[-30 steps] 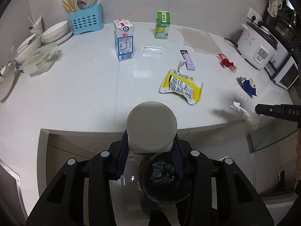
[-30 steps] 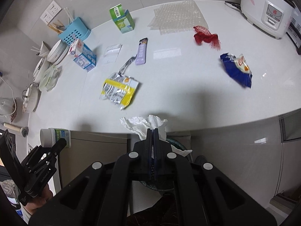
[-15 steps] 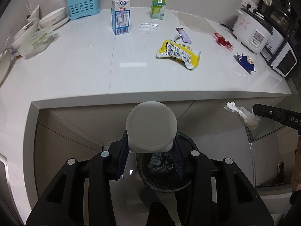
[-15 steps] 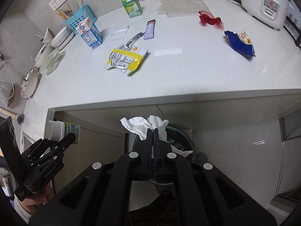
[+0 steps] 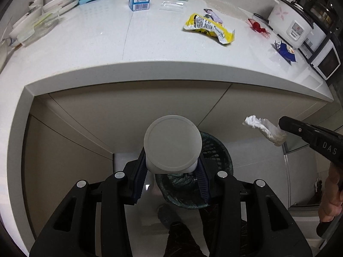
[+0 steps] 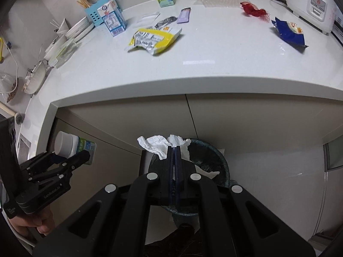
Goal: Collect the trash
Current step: 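Carry the tissue and pill bottle with both tools over the green wastebasket, then open the right tool to drop the tissue into the wastebasket, then lower the pill bottle into the wastebasket and open the left tool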
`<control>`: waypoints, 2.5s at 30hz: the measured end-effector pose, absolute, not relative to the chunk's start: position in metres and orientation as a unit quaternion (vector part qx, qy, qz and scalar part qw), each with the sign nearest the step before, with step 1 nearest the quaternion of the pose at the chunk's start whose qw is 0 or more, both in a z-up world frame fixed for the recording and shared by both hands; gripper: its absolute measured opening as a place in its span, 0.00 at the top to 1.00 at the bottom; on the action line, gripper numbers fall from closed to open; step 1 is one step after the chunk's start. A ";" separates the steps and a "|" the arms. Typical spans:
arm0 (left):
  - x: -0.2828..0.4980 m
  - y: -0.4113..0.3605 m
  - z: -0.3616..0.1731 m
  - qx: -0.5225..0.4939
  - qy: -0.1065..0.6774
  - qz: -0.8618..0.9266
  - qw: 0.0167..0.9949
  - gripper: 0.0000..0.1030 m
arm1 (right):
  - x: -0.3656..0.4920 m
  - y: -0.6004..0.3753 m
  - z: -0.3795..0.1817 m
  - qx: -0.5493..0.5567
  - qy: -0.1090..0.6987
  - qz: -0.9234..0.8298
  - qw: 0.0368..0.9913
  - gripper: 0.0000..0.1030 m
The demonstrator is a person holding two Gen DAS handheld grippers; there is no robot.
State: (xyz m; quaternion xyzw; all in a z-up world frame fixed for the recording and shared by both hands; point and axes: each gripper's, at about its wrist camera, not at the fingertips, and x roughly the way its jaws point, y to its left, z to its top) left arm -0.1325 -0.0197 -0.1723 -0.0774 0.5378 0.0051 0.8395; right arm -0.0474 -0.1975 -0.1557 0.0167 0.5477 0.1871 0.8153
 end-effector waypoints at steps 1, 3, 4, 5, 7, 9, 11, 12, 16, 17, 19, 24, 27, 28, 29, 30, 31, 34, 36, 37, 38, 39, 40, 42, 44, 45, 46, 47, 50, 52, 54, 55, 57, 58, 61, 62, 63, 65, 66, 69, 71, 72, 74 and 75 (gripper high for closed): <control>-0.133 -0.020 -0.174 -0.077 0.539 0.004 0.839 0.60 | -0.049 -0.196 -0.160 0.014 0.549 0.190 0.814 0.99; -0.135 -0.019 -0.177 -0.078 0.540 0.004 0.838 0.60 | -0.050 -0.193 -0.168 0.009 0.553 0.191 0.811 0.99; -0.136 -0.019 -0.177 -0.079 0.540 0.003 0.838 0.60 | -0.050 -0.191 -0.172 0.007 0.555 0.191 0.810 0.99; -0.136 -0.019 -0.178 -0.080 0.540 0.003 0.838 0.60 | -0.051 -0.190 -0.175 0.007 0.556 0.191 0.809 0.99; -0.138 -0.019 -0.180 -0.080 0.542 0.003 0.837 0.60 | -0.050 -0.187 -0.183 0.002 0.559 0.186 0.808 0.99; -0.139 -0.018 -0.182 -0.081 0.545 0.004 0.835 0.60 | -0.052 -0.184 -0.187 -0.004 0.558 0.184 0.809 0.99; -0.139 -0.018 -0.184 -0.083 0.548 0.004 0.832 0.60 | -0.052 -0.181 -0.192 -0.009 0.559 0.183 0.808 0.99; -0.140 -0.018 -0.186 -0.083 0.550 0.004 0.831 0.60 | -0.052 -0.179 -0.195 -0.010 0.561 0.182 0.808 0.99; -0.142 -0.017 -0.191 -0.087 0.555 0.002 0.827 0.60 | -0.054 -0.173 -0.208 -0.018 0.571 0.185 0.799 0.99; -0.143 -0.017 -0.192 -0.087 0.555 0.002 0.827 0.60 | -0.054 -0.172 -0.211 -0.020 0.575 0.186 0.797 0.99; -0.144 -0.017 -0.193 -0.087 0.557 0.000 0.826 0.60 | -0.054 -0.170 -0.220 -0.023 0.583 0.186 0.791 0.99; -0.146 -0.013 -0.195 -0.098 0.562 0.002 0.821 0.60 | -0.052 -0.165 -0.241 -0.026 0.603 0.184 0.776 0.99; -0.148 -0.010 -0.197 -0.098 0.563 0.004 0.820 0.60 | -0.053 -0.159 -0.246 -0.037 0.606 0.186 0.772 0.99; -0.148 -0.010 -0.197 -0.099 0.564 0.004 0.820 0.60 | -0.053 -0.157 -0.247 -0.040 0.607 0.188 0.771 0.99; -0.149 -0.009 -0.197 -0.099 0.565 0.005 0.819 0.60 | -0.055 -0.154 -0.248 -0.045 0.608 0.190 0.770 0.99; -0.148 -0.009 -0.198 -0.099 0.565 0.005 0.819 0.60 | -0.054 -0.152 -0.249 -0.047 0.609 0.191 0.769 0.97; -0.149 -0.008 -0.198 -0.099 0.566 0.006 0.819 0.60 | -0.055 -0.151 -0.250 -0.049 0.610 0.191 0.768 0.96; -0.150 -0.007 -0.198 -0.099 0.567 0.008 0.818 0.60 | -0.055 -0.147 -0.251 -0.062 0.609 0.191 0.767 0.96; -0.150 -0.005 -0.198 -0.101 0.568 0.009 0.817 0.60 | -0.054 -0.145 -0.251 -0.065 0.611 0.192 0.765 0.92; -0.150 -0.005 -0.197 -0.100 0.568 0.010 0.817 0.60 | -0.054 -0.146 -0.251 -0.063 0.611 0.192 0.765 0.86; -0.150 -0.005 -0.197 -0.099 0.568 0.010 0.817 0.60 | -0.053 -0.147 -0.251 -0.060 0.612 0.191 0.765 0.82; -0.148 -0.005 -0.197 -0.099 0.568 0.011 0.817 0.60 | -0.053 -0.148 -0.251 -0.056 0.612 0.189 0.766 0.74; -0.144 -0.008 -0.197 -0.098 0.568 0.011 0.817 0.60 | -0.053 -0.150 -0.250 -0.052 0.612 0.187 0.767 0.66; -0.144 -0.010 -0.197 -0.096 0.568 0.012 0.817 0.60 | -0.052 -0.154 -0.248 -0.042 0.609 0.182 0.771 0.57; -0.143 -0.012 -0.199 -0.095 0.570 0.012 0.816 0.60 | -0.052 -0.158 -0.245 -0.031 0.607 0.178 0.774 0.46; -0.143 -0.013 -0.199 -0.094 0.570 0.012 0.816 0.60 | -0.052 -0.161 -0.245 -0.026 0.608 0.175 0.774 0.40; -0.143 -0.014 -0.201 -0.092 0.572 0.012 0.815 0.60 | -0.051 -0.163 -0.244 -0.024 0.608 0.172 0.775 0.35; -0.143 -0.015 -0.202 -0.091 0.573 0.011 0.815 0.60 | -0.051 -0.166 -0.243 -0.022 0.607 0.169 0.776 0.34; -0.141 -0.021 -0.208 -0.088 0.578 0.009 0.812 0.60 | -0.052 -0.176 -0.236 -0.017 0.599 0.152 0.786 0.23; -0.139 -0.026 -0.211 -0.086 0.580 0.006 0.810 0.60 | -0.052 -0.182 -0.232 -0.014 0.596 0.146 0.789 0.17; -0.137 -0.031 -0.214 -0.083 0.581 0.001 0.809 0.60 | -0.051 -0.189 -0.227 -0.009 0.594 0.141 0.792 0.12; -0.135 -0.035 -0.216 -0.081 0.582 -0.002 0.809 0.60 | -0.051 -0.193 -0.224 -0.007 0.592 0.140 0.794 0.10; -0.133 -0.042 -0.218 -0.080 0.584 -0.007 0.808 0.60 | -0.050 -0.200 -0.219 -0.004 0.587 0.133 0.798 0.08; -0.131 -0.045 -0.219 -0.081 0.586 -0.010 0.807 0.60 | -0.049 -0.205 -0.218 -0.001 0.587 0.129 0.800 0.07; -0.129 -0.053 -0.222 -0.077 0.587 -0.019 0.806 0.60 | -0.047 -0.218 -0.217 0.004 0.592 0.106 0.799 0.07; -0.129 -0.055 -0.223 -0.076 0.587 -0.021 0.806 0.60 | -0.047 -0.222 -0.217 0.008 0.592 0.103 0.799 0.07; -0.127 -0.058 -0.224 -0.075 0.588 -0.024 0.805 0.60 | -0.047 -0.226 -0.217 0.012 0.593 0.100 0.799 0.07; -0.126 -0.064 -0.226 -0.074 0.591 -0.028 0.803 0.60 | -0.047 -0.234 -0.215 0.012 0.591 0.094 0.801 0.07; -0.124 -0.067 -0.228 -0.072 0.593 -0.029 0.801 0.60 | -0.047 -0.237 -0.214 0.012 0.590 0.092 0.802 0.07; -0.122 -0.071 -0.233 -0.071 0.598 -0.035 0.797 0.60 | -0.047 -0.248 -0.212 0.017 0.589 0.086 0.803 0.07; -0.121 -0.076 -0.237 -0.068 0.600 -0.036 0.796 0.60 | -0.047 -0.254 -0.210 0.018 0.587 0.082 0.805 0.07; -0.120 -0.078 -0.238 -0.067 0.601 -0.039 0.796 0.60 | -0.047 -0.256 -0.209 0.019 0.587 0.080 0.806 0.07; -0.117 -0.082 -0.239 -0.065 0.601 -0.043 0.796 0.60 | -0.047 -0.260 -0.207 0.019 0.586 0.078 0.806 0.07; -0.116 -0.084 -0.240 -0.064 0.600 -0.046 0.796 0.60 | -0.046 -0.262 -0.206 0.019 0.585 0.077 0.807 0.07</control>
